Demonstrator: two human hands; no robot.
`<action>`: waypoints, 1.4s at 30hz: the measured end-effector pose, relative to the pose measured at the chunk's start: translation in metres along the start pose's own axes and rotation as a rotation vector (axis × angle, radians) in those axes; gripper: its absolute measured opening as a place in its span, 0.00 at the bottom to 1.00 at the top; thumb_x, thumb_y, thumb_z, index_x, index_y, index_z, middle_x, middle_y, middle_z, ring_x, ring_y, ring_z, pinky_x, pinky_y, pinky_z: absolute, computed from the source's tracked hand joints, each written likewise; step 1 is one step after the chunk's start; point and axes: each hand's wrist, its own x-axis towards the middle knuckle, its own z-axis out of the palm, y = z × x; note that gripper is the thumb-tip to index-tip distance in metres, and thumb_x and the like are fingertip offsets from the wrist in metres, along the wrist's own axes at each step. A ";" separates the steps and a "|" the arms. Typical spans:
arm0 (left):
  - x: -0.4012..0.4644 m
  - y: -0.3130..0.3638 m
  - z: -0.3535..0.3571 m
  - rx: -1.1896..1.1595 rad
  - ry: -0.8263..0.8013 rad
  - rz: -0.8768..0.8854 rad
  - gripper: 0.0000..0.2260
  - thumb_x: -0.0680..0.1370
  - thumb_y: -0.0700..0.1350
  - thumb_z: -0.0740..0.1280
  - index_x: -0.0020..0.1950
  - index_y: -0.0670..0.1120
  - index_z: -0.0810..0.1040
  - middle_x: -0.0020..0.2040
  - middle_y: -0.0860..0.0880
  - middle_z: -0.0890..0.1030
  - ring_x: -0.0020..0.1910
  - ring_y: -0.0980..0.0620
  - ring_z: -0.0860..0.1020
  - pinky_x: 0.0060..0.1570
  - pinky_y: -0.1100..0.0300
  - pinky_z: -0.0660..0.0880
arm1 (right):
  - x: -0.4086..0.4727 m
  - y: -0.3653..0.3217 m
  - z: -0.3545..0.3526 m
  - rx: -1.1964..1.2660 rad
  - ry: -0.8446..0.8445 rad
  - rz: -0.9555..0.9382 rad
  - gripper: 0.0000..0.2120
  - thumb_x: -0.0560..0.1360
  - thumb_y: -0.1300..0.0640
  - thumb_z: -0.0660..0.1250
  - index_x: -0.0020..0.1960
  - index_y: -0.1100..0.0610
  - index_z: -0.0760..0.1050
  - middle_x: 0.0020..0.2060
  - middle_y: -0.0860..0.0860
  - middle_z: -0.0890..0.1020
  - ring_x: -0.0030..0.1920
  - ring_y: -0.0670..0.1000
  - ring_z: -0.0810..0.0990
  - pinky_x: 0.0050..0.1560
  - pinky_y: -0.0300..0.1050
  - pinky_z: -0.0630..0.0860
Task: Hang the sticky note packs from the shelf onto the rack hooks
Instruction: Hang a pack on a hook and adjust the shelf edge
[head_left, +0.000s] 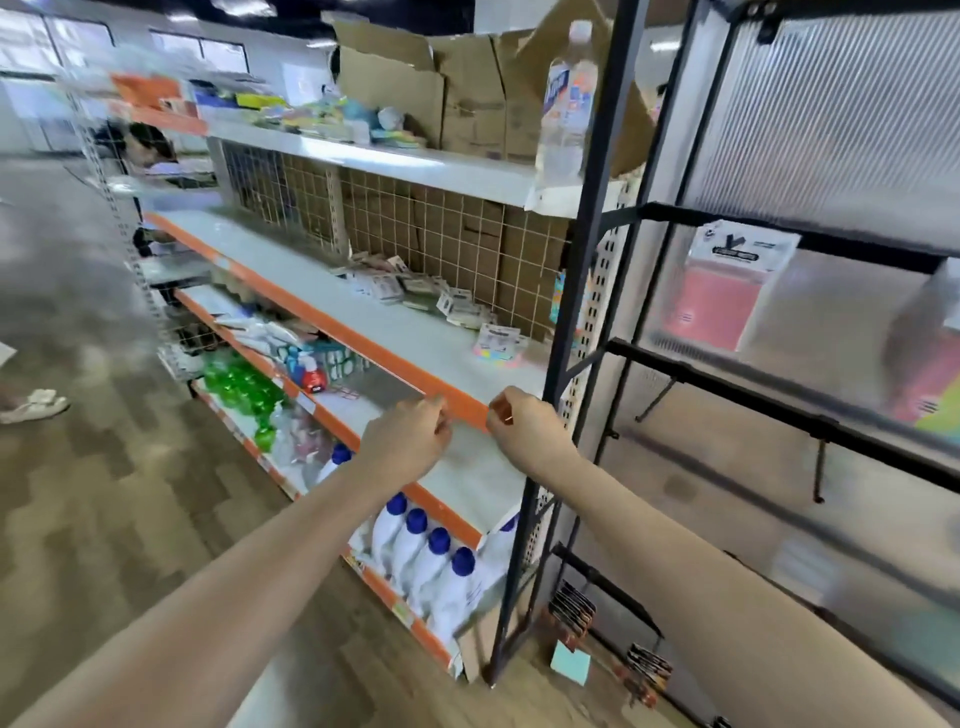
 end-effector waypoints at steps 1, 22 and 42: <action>0.006 -0.009 0.003 -0.002 -0.002 -0.015 0.10 0.79 0.46 0.58 0.58 0.46 0.74 0.55 0.45 0.79 0.54 0.44 0.77 0.51 0.49 0.75 | 0.010 -0.002 0.009 -0.006 -0.013 0.003 0.10 0.78 0.55 0.62 0.54 0.61 0.74 0.50 0.57 0.80 0.50 0.58 0.79 0.50 0.50 0.77; 0.246 -0.139 0.079 -0.075 -0.124 -0.093 0.13 0.79 0.42 0.58 0.63 0.47 0.72 0.59 0.46 0.76 0.56 0.45 0.75 0.46 0.57 0.69 | 0.257 0.042 0.150 0.014 0.113 0.342 0.15 0.77 0.61 0.58 0.63 0.58 0.72 0.61 0.57 0.75 0.62 0.58 0.70 0.62 0.49 0.68; 0.461 -0.206 0.108 0.224 -0.188 0.681 0.24 0.73 0.31 0.61 0.68 0.44 0.66 0.67 0.46 0.67 0.69 0.46 0.63 0.62 0.55 0.65 | 0.387 0.077 0.186 -0.606 0.121 0.810 0.27 0.78 0.58 0.58 0.74 0.65 0.54 0.70 0.66 0.62 0.70 0.65 0.62 0.68 0.56 0.62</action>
